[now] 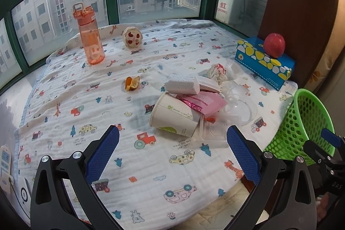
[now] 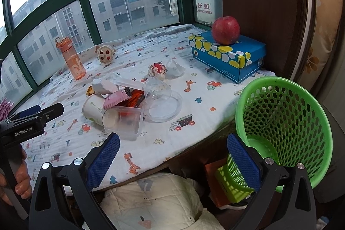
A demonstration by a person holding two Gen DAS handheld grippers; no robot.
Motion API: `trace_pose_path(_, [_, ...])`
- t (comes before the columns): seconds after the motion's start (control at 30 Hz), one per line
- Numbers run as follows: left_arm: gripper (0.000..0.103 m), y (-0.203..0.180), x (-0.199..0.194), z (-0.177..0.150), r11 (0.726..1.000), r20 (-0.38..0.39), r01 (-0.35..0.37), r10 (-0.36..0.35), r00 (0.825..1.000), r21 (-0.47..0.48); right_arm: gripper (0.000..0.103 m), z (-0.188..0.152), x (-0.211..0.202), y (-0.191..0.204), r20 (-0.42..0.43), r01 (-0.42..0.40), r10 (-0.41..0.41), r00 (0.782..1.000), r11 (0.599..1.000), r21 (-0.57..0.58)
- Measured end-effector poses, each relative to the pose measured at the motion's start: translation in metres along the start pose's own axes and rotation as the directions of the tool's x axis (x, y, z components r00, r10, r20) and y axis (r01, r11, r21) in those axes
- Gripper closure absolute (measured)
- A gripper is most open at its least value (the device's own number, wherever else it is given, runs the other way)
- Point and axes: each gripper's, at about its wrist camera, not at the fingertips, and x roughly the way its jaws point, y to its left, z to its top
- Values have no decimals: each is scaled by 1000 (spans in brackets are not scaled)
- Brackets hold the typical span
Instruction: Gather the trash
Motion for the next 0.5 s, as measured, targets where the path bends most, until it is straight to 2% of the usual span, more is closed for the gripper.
trace_pose_path(0.5, [5,21,31,18,998,-44,-34,32,999,-44,6,26,36,1,-30,-46,45,999,998,-34])
